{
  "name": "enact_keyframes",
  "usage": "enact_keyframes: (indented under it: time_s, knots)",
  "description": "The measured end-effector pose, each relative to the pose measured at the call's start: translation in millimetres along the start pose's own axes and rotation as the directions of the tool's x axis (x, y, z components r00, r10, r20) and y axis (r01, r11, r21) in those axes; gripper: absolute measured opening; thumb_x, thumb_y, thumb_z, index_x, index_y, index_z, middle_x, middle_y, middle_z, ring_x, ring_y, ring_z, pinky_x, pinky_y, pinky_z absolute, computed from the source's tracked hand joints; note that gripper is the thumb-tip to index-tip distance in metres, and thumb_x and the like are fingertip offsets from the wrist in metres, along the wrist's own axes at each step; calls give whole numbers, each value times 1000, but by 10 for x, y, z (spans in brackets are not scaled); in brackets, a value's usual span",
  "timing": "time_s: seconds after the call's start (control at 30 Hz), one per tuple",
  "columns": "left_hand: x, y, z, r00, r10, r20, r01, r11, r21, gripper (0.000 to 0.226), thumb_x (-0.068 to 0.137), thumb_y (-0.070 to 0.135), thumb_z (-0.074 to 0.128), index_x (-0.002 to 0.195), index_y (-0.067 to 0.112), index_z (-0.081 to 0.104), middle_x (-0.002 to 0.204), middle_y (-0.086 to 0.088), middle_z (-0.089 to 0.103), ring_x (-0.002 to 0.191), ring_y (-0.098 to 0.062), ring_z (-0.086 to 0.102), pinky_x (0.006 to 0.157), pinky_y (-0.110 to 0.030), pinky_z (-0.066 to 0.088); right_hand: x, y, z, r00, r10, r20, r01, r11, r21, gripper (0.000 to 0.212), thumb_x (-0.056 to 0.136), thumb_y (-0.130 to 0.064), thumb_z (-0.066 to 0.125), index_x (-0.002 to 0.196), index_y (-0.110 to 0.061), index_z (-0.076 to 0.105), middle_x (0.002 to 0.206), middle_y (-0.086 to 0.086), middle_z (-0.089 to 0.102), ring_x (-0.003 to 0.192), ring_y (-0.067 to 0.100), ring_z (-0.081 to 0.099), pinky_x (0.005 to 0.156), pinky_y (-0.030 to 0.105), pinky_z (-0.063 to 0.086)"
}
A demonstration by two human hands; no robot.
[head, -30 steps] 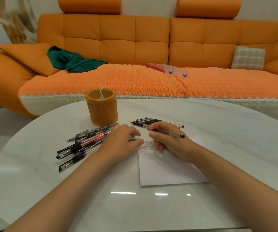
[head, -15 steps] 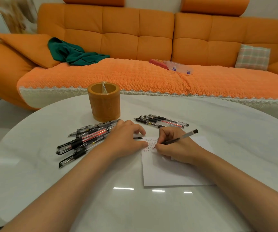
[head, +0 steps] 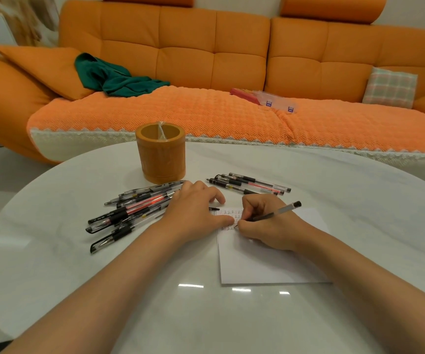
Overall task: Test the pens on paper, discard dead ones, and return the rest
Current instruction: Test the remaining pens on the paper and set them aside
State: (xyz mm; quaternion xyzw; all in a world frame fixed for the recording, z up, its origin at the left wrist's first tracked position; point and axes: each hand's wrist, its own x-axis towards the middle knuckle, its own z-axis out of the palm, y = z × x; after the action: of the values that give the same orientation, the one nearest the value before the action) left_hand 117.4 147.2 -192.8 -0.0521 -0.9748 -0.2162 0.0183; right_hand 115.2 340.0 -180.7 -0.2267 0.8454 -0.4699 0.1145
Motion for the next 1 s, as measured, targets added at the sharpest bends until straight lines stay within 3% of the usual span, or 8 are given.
enact_keyframes:
  time_s: [0.63, 1.0]
  knots:
    - [-15, 1, -6, 1000, -10, 10, 10, 1000, 8, 49, 77, 68, 67, 119, 45, 56, 122, 12, 50, 122, -14, 35, 96, -35, 37, -29, 57, 29, 998, -39, -57, 39, 999, -3, 20, 81, -2, 69, 74, 4, 52, 66, 18, 62, 56, 19, 56, 53, 34, 41]
    - [-29, 13, -16, 1000, -11, 17, 11, 1000, 12, 51, 78, 68, 67, 122, 45, 56, 124, 12, 49, 123, -14, 35, 98, -36, 38, -35, 48, 25, 998, -43, -45, 43, 999, -1, 18, 80, 1, 69, 72, 4, 52, 61, 12, 60, 53, 11, 51, 50, 26, 39]
